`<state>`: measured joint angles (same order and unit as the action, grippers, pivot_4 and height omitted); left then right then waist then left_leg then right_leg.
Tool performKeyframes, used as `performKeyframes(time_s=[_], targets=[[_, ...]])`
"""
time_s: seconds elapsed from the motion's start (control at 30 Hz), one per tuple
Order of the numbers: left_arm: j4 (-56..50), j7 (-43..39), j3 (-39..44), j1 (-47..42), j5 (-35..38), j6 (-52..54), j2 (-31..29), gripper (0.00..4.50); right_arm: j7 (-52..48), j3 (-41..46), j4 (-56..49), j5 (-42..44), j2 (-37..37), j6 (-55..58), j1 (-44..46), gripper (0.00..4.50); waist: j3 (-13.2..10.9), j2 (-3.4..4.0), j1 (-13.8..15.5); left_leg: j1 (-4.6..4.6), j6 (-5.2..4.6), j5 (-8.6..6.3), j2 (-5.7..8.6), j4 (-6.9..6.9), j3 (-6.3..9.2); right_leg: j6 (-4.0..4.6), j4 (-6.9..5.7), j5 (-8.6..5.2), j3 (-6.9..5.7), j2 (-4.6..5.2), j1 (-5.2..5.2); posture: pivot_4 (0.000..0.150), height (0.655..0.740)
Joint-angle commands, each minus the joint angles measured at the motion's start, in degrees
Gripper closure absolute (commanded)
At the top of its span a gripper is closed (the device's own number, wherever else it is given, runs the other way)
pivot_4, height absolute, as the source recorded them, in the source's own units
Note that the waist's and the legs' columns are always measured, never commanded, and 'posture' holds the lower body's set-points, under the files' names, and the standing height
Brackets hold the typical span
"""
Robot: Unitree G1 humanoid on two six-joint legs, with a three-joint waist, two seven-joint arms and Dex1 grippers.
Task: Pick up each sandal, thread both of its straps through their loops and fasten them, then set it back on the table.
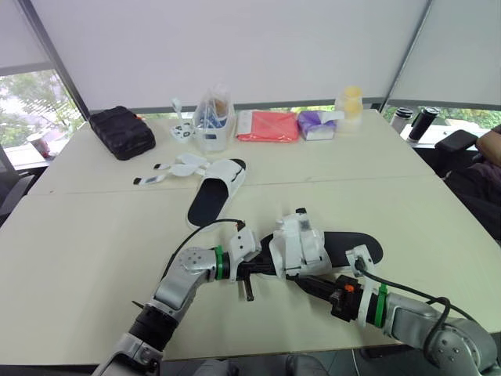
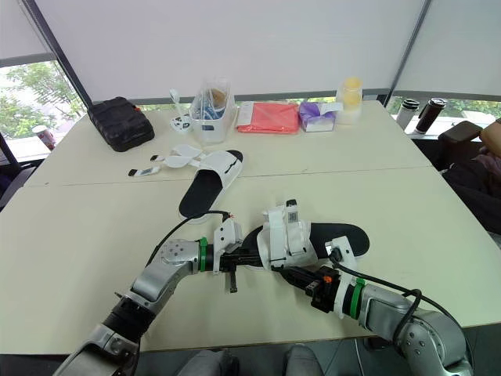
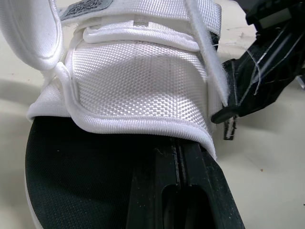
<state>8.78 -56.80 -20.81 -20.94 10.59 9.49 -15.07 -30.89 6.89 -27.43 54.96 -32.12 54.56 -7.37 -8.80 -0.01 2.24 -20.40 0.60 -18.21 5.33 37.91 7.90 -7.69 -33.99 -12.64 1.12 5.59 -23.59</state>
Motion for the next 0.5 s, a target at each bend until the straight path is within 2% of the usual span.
performKeyframes(time_s=[0.03, 0.37, 0.5], targets=[[3.04, 0.36, -2.25, 1.56, -2.46, 2.09, -0.34, 4.5, -2.09, -1.5, -3.49, 1.91, -0.95, 1.2, -1.48, 4.46, 0.0, 0.0, 0.02, -0.01, 0.0, 0.0, 0.0, 0.0, 0.0, 0.0, 0.0, -0.01, 0.0, 0.0, 0.0, 0.15, 0.74], [3.26, 0.2, -2.41, 1.57, -2.54, 1.85, -0.37, 4.5, -10.61, -4.09, -5.08, -2.05, -12.16, 0.89, -7.96, 4.46, -0.06, -0.07, 0.13, -0.01, 0.0, -0.01, 0.07, -0.08, 0.01, -0.17, 0.12, -0.03, -0.05, 0.09, 0.05, 0.15, 0.74], [3.36, 0.27, -2.46, 1.55, -2.57, 1.83, -0.33, 4.5, -12.75, -3.28, -5.08, -1.73, -13.99, 0.65, -8.22, 4.46, -0.13, -0.18, 0.17, -0.02, 0.01, -0.02, 0.06, -0.09, 0.03, -0.18, 0.15, -0.04, -0.06, 0.08, 0.06, 0.15, 0.74]])
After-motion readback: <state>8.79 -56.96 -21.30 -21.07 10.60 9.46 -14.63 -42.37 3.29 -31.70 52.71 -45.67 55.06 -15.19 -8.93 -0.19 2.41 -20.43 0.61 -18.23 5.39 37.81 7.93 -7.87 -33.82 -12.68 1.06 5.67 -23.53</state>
